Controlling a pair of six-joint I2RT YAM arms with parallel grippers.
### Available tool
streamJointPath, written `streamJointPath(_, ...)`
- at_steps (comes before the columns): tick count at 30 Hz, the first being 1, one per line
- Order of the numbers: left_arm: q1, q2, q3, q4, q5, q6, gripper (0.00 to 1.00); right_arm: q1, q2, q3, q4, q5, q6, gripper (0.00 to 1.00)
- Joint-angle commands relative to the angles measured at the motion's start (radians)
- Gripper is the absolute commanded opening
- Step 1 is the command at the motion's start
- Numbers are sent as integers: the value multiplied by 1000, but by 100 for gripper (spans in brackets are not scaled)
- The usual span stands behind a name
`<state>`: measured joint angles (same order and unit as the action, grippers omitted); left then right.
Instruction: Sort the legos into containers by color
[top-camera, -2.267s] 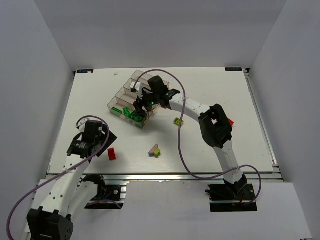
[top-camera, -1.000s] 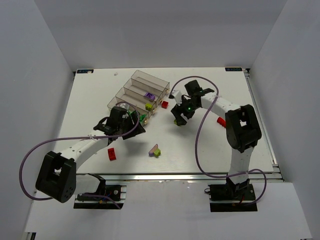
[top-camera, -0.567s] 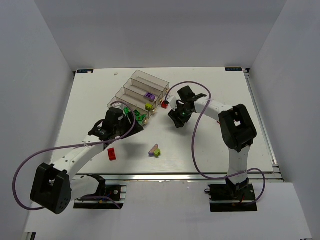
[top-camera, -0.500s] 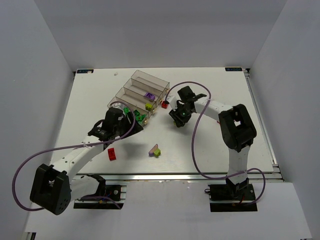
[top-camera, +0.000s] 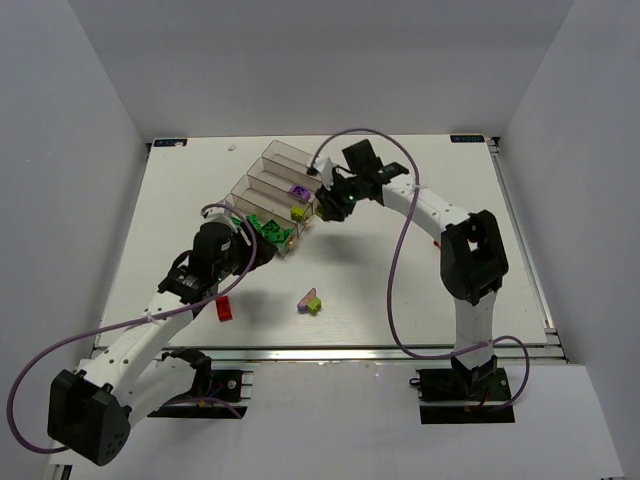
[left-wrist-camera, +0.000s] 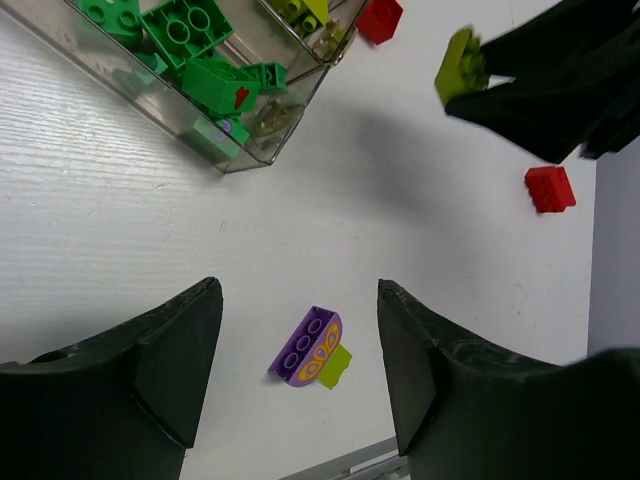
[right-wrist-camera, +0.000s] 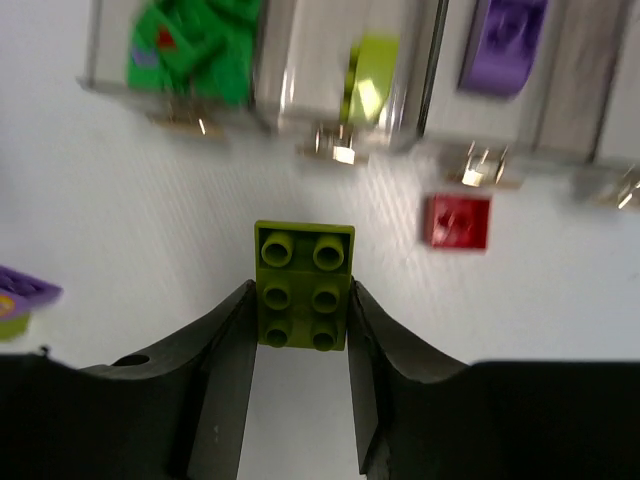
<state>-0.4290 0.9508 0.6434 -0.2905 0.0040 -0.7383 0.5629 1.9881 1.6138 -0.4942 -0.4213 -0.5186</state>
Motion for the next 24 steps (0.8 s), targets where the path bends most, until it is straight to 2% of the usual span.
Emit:
streamJointPath(1,-2,-41,-14,-4,-48,-12,73,43,59,179,88,-67,83,0)
streamJointPath(4,-2,-61,-19,-18,-55,-12,75,74,161,337,89,-37,164,0)
streamJointPath(6,-2,-79,-28,-18,-50,-13,75,94,196,382,107,-27,195,0)
streamJointPath(10,-2,-106,-34,-36,-52,-15,76,120,219,351,256,27,224,1)
streamJointPath(17,-2,-133,-42,-62,-62,-24,76,124,248,307,390,90,253,6)
streamJointPath(21,-2,-132,-39,-67,-62,-29,76,126,259,262,427,104,243,21)
streamJointPath(24,-2,-129,-30,-72,-65,-27,76,126,264,242,427,82,236,41)
